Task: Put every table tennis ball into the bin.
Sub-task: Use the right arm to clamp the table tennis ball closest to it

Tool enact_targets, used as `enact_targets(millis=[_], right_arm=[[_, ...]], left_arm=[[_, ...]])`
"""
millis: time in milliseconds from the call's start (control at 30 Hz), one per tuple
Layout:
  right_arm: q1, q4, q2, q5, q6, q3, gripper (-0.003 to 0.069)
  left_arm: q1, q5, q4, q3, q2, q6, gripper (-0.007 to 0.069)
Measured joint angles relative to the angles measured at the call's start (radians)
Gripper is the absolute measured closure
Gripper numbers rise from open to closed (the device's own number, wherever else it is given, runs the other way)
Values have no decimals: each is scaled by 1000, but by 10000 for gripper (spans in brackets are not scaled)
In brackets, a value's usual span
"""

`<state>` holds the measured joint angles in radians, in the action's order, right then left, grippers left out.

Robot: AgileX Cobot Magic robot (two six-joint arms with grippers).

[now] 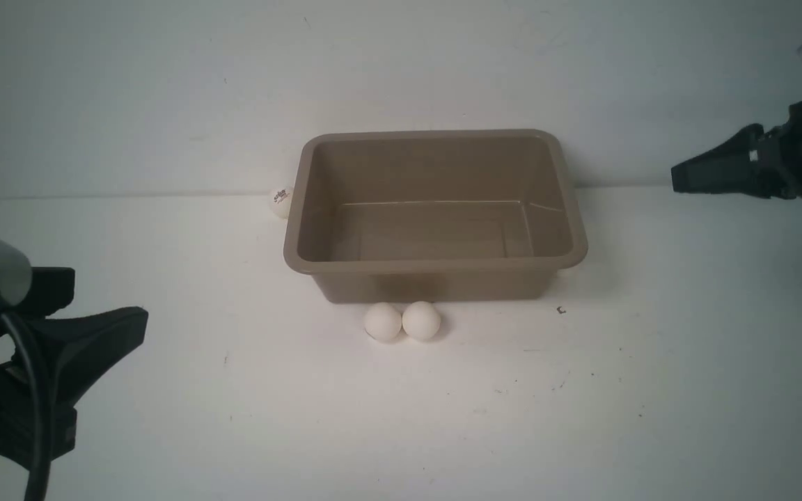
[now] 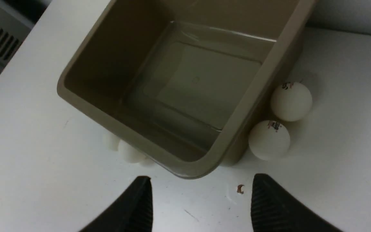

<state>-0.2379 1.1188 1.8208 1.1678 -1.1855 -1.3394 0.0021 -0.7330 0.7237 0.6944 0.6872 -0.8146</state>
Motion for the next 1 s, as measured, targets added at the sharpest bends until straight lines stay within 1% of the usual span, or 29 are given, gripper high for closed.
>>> enact_targets(millis=[200,433,567,767,1000], right_arm=[[0,0,63,-54,-86,-1,279],[4,-4,157,-62,-206,-24,279],[37,-28,214,-73,-245,-65,279],[101,-50,320,-76,-212,-152,279],[140,-51,402,-76,-167,-249,279]], left_arm=[[0,-5,0,0,0,0,188],[0,-22,0,0,0,0,188],[0,-23,0,0,0,0,188],[0,-31,0,0,0,0,188],[0,-52,3,0,0,0,188]])
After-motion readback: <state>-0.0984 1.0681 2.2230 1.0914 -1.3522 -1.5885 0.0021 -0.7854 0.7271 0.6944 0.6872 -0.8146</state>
